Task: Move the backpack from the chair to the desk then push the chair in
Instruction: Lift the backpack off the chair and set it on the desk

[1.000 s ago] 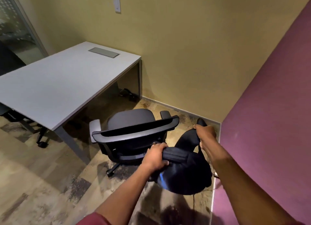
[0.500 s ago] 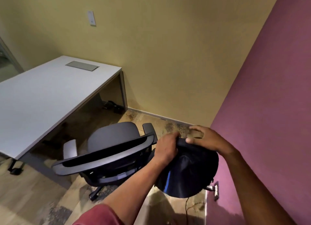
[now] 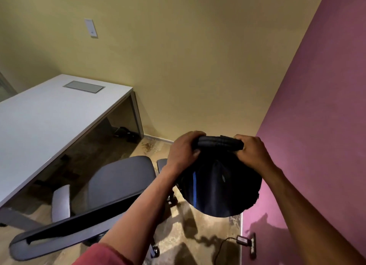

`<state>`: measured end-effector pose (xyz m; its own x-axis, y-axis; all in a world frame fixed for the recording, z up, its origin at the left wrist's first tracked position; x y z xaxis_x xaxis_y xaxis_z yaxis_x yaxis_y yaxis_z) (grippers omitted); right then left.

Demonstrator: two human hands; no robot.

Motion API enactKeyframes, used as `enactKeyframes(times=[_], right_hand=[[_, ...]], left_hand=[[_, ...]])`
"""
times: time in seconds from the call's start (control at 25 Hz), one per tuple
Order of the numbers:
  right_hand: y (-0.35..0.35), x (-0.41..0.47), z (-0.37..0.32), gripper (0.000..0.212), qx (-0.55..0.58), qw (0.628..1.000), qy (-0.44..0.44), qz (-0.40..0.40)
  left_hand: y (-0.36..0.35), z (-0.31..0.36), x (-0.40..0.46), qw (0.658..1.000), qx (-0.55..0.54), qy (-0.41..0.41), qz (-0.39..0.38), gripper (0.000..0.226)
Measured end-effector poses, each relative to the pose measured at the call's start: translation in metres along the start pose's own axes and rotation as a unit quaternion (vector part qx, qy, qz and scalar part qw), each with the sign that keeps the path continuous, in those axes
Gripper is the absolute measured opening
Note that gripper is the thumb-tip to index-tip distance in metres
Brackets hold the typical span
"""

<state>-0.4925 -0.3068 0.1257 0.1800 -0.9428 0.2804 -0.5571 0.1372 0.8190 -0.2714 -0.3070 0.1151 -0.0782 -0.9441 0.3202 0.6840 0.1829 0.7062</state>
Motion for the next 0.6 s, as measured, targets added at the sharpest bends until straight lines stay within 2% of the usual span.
enactKeyframes(times=[0.08, 0.16, 0.2, 0.32, 0.36, 0.6], right_hand=[[0.009, 0.035, 0.000, 0.013, 0.012, 1.000, 0.022, 0.006], [0.012, 0.069, 0.002, 0.018, 0.018, 0.999, 0.037, -0.003], [0.011, 0.085, 0.004, 0.021, 0.020, 0.999, 0.042, -0.007], [0.001, 0.135, 0.011, 0.025, 0.022, 0.998, 0.052, -0.018], [-0.003, 0.151, 0.013, 0.026, 0.026, 0.998, 0.054, -0.025], [-0.027, 0.245, 0.021, 0.032, 0.025, 0.996, 0.051, -0.069]], left_hand=[[0.002, -0.021, 0.027, 0.998, -0.059, 0.014, -0.020, 0.068], [-0.001, -0.044, 0.052, 0.988, -0.118, 0.071, -0.064, 0.085], [-0.002, -0.053, 0.067, 0.984, -0.132, 0.091, -0.072, 0.082], [-0.002, -0.079, 0.117, 0.984, -0.135, 0.113, -0.038, 0.040], [-0.002, -0.086, 0.132, 0.983, -0.139, 0.115, -0.028, 0.033], [-0.005, -0.127, 0.215, 0.980, -0.150, 0.128, -0.027, 0.025]])
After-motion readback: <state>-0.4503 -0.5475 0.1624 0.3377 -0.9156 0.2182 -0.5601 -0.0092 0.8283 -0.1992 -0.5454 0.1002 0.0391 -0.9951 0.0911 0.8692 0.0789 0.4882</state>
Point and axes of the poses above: each hand's wrist, its own x-axis towards the middle knuckle, its own y-axis out of the back of the hand, z = x × y, the point moved 7 cm from there along x, towards the middle knuckle, and after that the axes turned 8 degrees about y, right-handed, at the moved point
